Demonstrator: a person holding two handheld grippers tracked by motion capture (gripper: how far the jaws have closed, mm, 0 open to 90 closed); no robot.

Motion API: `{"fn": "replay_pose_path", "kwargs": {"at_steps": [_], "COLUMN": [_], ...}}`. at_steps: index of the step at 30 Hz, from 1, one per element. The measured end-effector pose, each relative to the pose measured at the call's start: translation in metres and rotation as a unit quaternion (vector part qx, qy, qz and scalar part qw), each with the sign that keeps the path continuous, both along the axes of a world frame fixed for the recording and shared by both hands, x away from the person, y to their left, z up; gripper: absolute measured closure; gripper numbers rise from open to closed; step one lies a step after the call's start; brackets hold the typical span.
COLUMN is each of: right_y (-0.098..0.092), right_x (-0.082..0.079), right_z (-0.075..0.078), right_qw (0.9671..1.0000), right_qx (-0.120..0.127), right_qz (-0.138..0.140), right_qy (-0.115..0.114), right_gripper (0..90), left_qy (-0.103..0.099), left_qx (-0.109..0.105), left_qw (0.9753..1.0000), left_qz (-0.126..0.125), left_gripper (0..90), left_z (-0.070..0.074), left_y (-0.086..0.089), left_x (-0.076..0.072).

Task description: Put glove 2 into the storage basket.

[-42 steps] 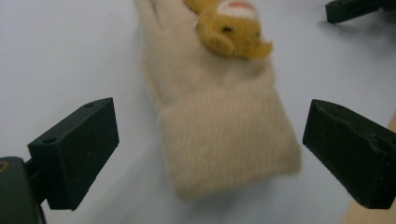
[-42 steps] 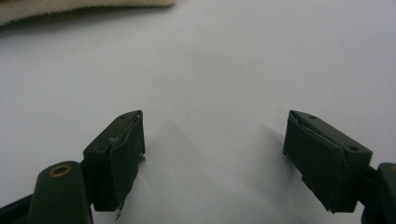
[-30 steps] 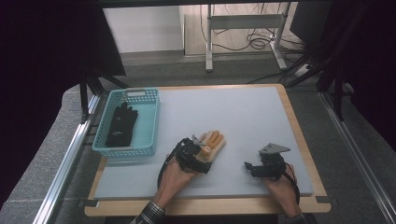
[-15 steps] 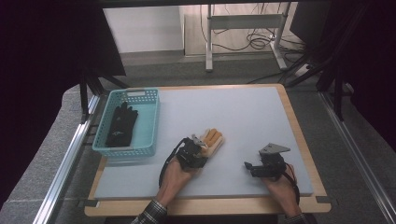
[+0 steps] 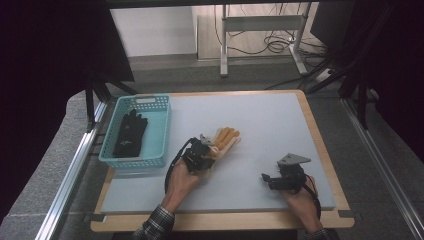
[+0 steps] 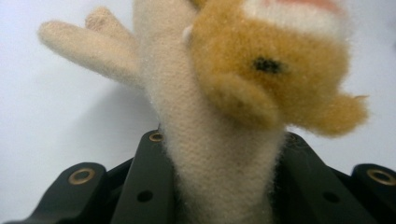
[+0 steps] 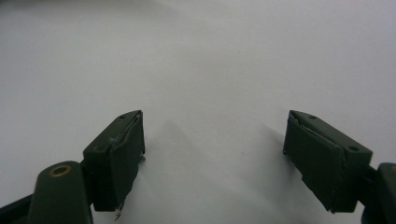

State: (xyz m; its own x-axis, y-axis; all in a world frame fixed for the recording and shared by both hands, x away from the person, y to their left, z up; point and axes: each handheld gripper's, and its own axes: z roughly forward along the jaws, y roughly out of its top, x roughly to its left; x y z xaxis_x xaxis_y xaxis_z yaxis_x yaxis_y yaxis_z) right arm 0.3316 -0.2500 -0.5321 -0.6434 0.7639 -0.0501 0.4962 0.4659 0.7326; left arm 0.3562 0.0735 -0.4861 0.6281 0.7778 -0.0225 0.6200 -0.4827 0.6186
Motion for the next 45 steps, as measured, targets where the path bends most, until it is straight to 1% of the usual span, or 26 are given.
{"fn": "replay_pose_path", "kwargs": {"at_steps": [5, 8, 11, 13, 16, 19, 20, 21, 24, 25, 28, 29, 30, 32, 35, 37, 38, 39, 41, 44, 45], "right_y": [0.0, 0.0, 0.0, 0.0, 0.0, 0.0, 0.0, 0.0, 0.0, 0.0, 0.0, 0.0, 0.0, 0.0, 0.0, 0.0, 0.0, 0.0, 0.0, 0.0, 0.0], "right_x": [0.0, 0.0, 0.0, 0.0, 0.0, 0.0, 0.0, 0.0, 0.0, 0.0, 0.0, 0.0, 0.0, 0.0, 0.0, 0.0, 0.0, 0.0, 0.0, 0.0, 0.0], "right_z": [0.0, 0.0, 0.0, 0.0, 0.0, 0.0, 0.0, 0.0, 0.0, 0.0, 0.0, 0.0, 0.0, 0.0, 0.0, 0.0, 0.0, 0.0, 0.0, 0.0, 0.0], "right_qw": [1.0, 1.0, 1.0, 1.0, 1.0, 1.0, 1.0, 1.0, 1.0, 1.0, 1.0, 1.0, 1.0, 1.0, 1.0, 1.0, 1.0, 1.0, 1.0, 1.0, 1.0], "right_qx": [0.0, 0.001, 0.0, 0.0, 0.0, 0.0, 0.0, 0.0, 0.0, 0.0, -0.001, 0.0, 0.0, 0.0, 0.001, 0.001, 0.001, 0.001, 0.001, 0.0, 0.0], "right_qz": [0.0, 0.0, 0.0, 0.0, 0.0, 0.0, 0.0, 0.0, 0.0, 0.0, 0.0, 0.0, 0.0, 0.0, 0.0, 0.0, 0.0, 0.0, 0.0, 0.0, 0.0], "right_qy": [0.0, 0.0, 0.0, 0.0, 0.0, 0.0, 0.0, 0.0, 0.0, 0.0, 0.0, 0.0, 0.0, 0.0, 0.0, 0.0, 0.0, 0.0, 0.0, 0.0, 0.0], "right_gripper": [20.1, 20.2, 20.1, 20.2, 20.1, 20.1, 20.1, 20.2, 20.1, 20.1, 20.1, 20.2, 20.2, 20.2, 20.2, 20.1, 20.1, 20.2, 20.1, 20.1, 20.1], "left_qy": [-0.012, -0.018, -0.025, -0.026, -0.031, -0.03, -0.029, -0.027, -0.021, -0.018, -0.008, -0.005, 0.002, 0.013, 0.034, 0.05, 0.055, 0.064, 0.076, 0.092, 0.1], "left_qx": [0.01, 0.01, 0.015, 0.019, 0.028, 0.033, 0.034, 0.036, 0.047, 0.049, 0.056, 0.058, 0.061, 0.063, 0.065, 0.068, 0.07, 0.072, 0.074, 0.086, 0.09], "left_qw": [0.9997, 0.9992, 0.9979, 0.9965, 0.9937, 0.9894, 0.9877, 0.9854, 0.9796, 0.9771, 0.9717, 0.9705, 0.9686, 0.966, 0.9643, 0.9631, 0.9626, 0.9616, 0.9601, 0.9583, 0.9572], "left_qz": [0.02, 0.035, 0.058, 0.077, 0.104, 0.138, 0.15, 0.164, 0.194, 0.206, 0.229, 0.234, 0.241, 0.25, 0.255, 0.255, 0.256, 0.257, 0.259, 0.257, 0.256], "left_gripper": [71.6, 71.2, 70.9, 70.8, 70.7, 70.6, 70.5, 70.5, 70.4, 70.2, 69.8, 69.7, 69.5, 69.3, 69.0, 68.8, 68.7, 68.6, 68.4, 68.0, 67.7], "left_z": [0.019, 0.031, 0.045, 0.055, 0.064, 0.071, 0.072, 0.073, 0.074, 0.073, 0.071, 0.07, 0.068, 0.062, 0.049, 0.038, 0.034, 0.027, 0.018, 0.008, 0.004], "left_y": [0.015, 0.027, 0.04, 0.053, 0.07, 0.093, 0.1, 0.11, 0.132, 0.141, 0.158, 0.162, 0.168, 0.175, 0.181, 0.182, 0.182, 0.183, 0.181, 0.177, 0.175], "left_x": [0.008, 0.013, 0.019, 0.024, 0.03, 0.038, 0.04, 0.043, 0.049, 0.052, 0.056, 0.058, 0.06, 0.064, 0.071, 0.078, 0.081, 0.085, 0.091, 0.099, 0.103]}}
